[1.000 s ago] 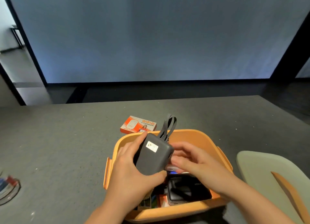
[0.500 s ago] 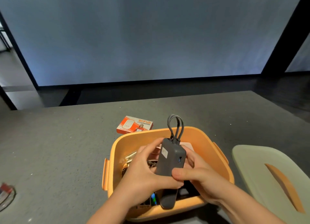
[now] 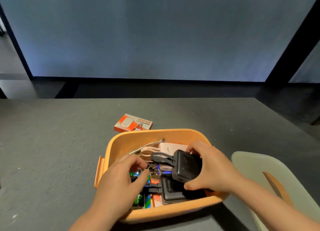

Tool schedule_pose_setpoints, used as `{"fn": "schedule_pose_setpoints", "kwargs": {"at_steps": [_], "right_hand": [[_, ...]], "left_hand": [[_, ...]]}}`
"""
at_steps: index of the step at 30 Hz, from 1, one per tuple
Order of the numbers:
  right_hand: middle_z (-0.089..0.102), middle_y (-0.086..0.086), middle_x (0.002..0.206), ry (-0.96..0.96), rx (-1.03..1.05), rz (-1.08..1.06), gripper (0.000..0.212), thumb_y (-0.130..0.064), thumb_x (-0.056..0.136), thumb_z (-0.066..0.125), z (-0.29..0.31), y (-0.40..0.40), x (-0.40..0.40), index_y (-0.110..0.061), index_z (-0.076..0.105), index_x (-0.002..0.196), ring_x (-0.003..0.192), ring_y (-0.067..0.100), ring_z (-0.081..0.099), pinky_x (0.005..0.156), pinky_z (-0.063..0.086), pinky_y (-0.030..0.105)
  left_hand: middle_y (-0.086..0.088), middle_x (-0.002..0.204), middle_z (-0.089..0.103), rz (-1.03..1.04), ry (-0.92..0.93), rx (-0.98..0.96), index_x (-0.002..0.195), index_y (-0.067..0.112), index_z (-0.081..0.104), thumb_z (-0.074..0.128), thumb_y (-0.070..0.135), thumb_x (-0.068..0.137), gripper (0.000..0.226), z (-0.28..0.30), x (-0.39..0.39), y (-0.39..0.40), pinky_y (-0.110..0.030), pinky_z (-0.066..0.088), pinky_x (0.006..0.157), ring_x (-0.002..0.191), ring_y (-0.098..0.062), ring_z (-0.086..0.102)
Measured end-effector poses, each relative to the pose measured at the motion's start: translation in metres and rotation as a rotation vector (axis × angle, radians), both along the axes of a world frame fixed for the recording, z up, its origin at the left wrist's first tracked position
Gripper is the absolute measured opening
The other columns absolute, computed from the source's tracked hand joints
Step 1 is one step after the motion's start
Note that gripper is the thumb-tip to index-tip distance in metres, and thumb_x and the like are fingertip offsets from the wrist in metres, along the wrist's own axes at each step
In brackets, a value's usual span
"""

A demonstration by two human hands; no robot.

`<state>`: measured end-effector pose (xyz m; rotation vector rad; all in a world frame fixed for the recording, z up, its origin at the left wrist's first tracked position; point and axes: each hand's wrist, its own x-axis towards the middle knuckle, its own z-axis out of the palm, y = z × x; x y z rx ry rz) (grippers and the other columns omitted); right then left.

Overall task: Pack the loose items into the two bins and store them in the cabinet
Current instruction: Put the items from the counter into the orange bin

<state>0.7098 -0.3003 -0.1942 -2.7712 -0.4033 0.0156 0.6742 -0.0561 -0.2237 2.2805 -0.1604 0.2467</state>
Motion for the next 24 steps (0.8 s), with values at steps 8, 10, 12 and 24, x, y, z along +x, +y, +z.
{"fn": "schedule_pose_setpoints", "kwargs": {"at_steps": [8, 10, 12, 24], "right_hand": [[0.048, -0.022, 0.102, 0.143, -0.135, 0.131, 0.073, -0.061, 0.044, 0.077, -0.017, 0.012, 0.005, -0.039, 0.048, 0.107, 0.091, 0.002, 0.049, 0.077, 0.052, 0.028], [0.049, -0.022, 0.106, 0.144, -0.153, 0.139, 0.077, -0.062, 0.045, 0.078, -0.017, 0.016, 0.007, -0.039, 0.048, 0.112, 0.093, 0.003, 0.050, 0.078, 0.052, 0.029], [0.049, -0.021, 0.109, 0.145, -0.167, 0.146, 0.080, -0.062, 0.045, 0.079, -0.017, 0.019, 0.008, -0.038, 0.049, 0.115, 0.095, 0.004, 0.051, 0.080, 0.052, 0.029], [0.049, -0.029, 0.109, 0.218, -0.129, 0.154, 0.070, -0.063, 0.051, 0.076, -0.009, 0.026, 0.003, -0.048, 0.045, 0.113, 0.099, -0.003, 0.052, 0.084, 0.051, 0.022]], "left_hand": [[0.023, 0.087, 0.055, 0.022, 0.034, 0.127, 0.084, 0.039, 0.052, 0.060, 0.038, 0.085, 0.008, 0.004, -0.001, -0.005, -0.018, 0.047, 0.069, 0.082, 0.004, 0.053], [0.023, 0.087, 0.055, 0.019, 0.032, 0.123, 0.084, 0.039, 0.052, 0.059, 0.038, 0.085, 0.007, 0.005, -0.002, -0.005, -0.019, 0.048, 0.070, 0.082, 0.004, 0.053], [0.022, 0.086, 0.055, 0.013, 0.028, 0.116, 0.084, 0.039, 0.052, 0.059, 0.037, 0.084, 0.008, 0.005, -0.002, -0.005, -0.023, 0.050, 0.071, 0.081, 0.002, 0.053], [0.017, 0.086, 0.056, 0.049, 0.043, -0.085, 0.087, 0.036, 0.056, 0.061, 0.029, 0.084, 0.010, 0.003, -0.005, -0.001, -0.021, 0.049, 0.070, 0.081, -0.003, 0.055]]}}
